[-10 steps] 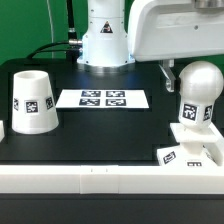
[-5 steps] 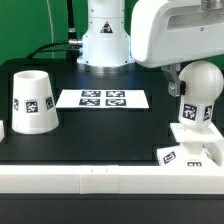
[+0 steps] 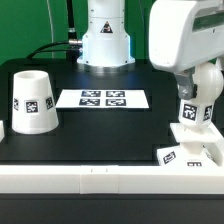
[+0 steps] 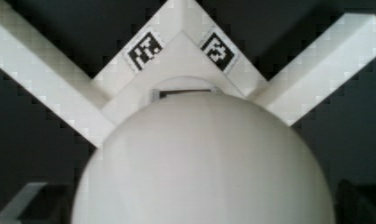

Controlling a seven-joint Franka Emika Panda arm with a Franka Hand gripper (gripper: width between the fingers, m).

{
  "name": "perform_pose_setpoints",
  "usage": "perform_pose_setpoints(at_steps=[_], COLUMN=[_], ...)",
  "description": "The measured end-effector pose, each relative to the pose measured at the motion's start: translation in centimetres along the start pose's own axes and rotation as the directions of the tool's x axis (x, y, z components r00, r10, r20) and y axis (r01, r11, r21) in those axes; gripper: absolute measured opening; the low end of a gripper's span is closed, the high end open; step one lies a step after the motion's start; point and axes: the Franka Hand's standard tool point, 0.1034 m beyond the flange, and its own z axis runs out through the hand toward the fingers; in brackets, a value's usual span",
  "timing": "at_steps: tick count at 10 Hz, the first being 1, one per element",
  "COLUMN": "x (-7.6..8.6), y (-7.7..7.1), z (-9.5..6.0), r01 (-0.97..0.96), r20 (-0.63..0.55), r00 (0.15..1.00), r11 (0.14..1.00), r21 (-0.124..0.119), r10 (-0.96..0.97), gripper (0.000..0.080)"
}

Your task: Assemble lamp

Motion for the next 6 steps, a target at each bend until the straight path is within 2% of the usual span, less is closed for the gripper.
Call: perform_pose_setpoints(at_steps=[1, 4, 6], x=[-0.06, -0.37, -0.65], y=[0.05, 0.28, 0.40], z=[0.02, 0.31, 0.71], r01=[0.122, 0.373, 0.523], r20=[0.010, 0.050, 0.071], r00=[0.992, 0.927, 0.850], r11=[0.992, 0.928, 0.852], r21=[-0.010, -0.018, -0.010], r10=[-0.122, -0.371, -0.521], gripper=[0.0699, 0.0699, 0.0699])
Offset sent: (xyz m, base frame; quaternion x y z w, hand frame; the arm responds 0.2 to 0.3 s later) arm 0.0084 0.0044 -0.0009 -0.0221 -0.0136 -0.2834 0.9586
